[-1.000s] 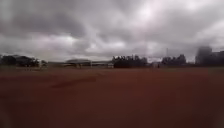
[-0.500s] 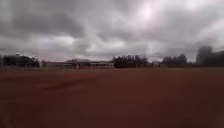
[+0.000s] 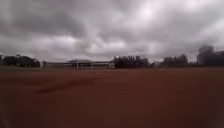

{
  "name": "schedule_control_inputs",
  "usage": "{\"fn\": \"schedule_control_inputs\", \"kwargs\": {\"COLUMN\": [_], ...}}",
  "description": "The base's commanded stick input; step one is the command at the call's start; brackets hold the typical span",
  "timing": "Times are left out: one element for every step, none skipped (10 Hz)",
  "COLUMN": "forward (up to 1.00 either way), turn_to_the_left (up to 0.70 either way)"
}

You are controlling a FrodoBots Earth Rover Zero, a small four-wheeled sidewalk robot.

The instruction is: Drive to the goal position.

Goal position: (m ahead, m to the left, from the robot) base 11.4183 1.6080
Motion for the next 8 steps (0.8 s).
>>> {"fn": "schedule_control_inputs", "kwargs": {"forward": [0.70, 0.70, 0.70, 0.70, 0.70, 0.70, 0.70, 0.70], "turn_to_the_left": [0.00, 0.00, 0.00, 0.00, 0.00, 0.00, 0.00, 0.00]}}
